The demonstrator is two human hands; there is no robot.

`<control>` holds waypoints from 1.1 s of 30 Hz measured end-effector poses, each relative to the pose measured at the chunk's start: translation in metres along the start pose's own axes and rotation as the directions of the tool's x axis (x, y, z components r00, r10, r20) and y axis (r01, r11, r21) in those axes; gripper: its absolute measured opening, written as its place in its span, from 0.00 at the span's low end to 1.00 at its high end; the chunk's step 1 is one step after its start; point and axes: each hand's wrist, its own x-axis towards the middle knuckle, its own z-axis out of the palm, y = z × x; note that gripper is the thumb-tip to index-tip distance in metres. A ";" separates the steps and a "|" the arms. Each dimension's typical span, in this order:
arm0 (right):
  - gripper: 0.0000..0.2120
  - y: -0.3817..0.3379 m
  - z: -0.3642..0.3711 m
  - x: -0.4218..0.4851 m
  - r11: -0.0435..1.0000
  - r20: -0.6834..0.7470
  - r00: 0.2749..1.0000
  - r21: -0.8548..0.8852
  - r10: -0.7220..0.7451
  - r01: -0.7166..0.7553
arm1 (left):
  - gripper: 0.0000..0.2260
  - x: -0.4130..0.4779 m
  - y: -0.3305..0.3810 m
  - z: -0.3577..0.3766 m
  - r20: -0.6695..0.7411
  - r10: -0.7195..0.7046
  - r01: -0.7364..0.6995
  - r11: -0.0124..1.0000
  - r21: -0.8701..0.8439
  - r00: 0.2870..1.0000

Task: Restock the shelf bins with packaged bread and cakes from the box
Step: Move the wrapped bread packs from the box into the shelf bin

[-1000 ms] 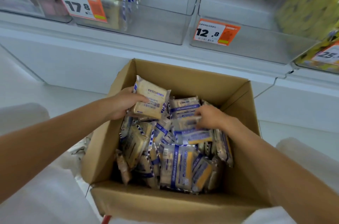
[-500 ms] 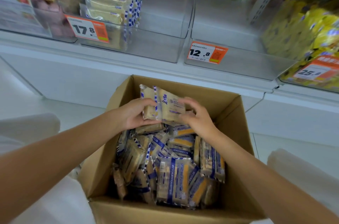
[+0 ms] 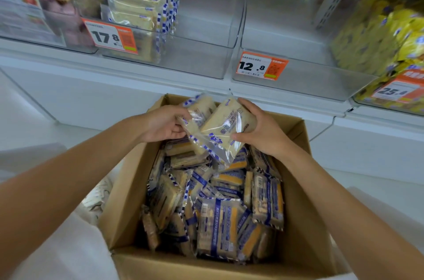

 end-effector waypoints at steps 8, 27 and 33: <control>0.44 -0.026 0.021 -0.008 0.997 0.050 0.997 -0.052 -0.061 0.063 | 0.27 -0.018 0.012 0.021 0.210 -0.111 -0.008 0.869 0.495 0.971; 0.28 -0.139 0.019 0.019 0.524 0.038 0.820 -0.752 -0.571 0.399 | 0.29 -0.102 0.099 -0.026 0.185 0.090 -0.198 0.659 0.725 0.979; 0.22 -0.170 -0.003 0.041 0.580 -0.159 0.802 -0.770 -0.576 0.265 | 0.26 -0.120 0.122 -0.061 0.066 0.235 -0.189 0.552 0.812 0.970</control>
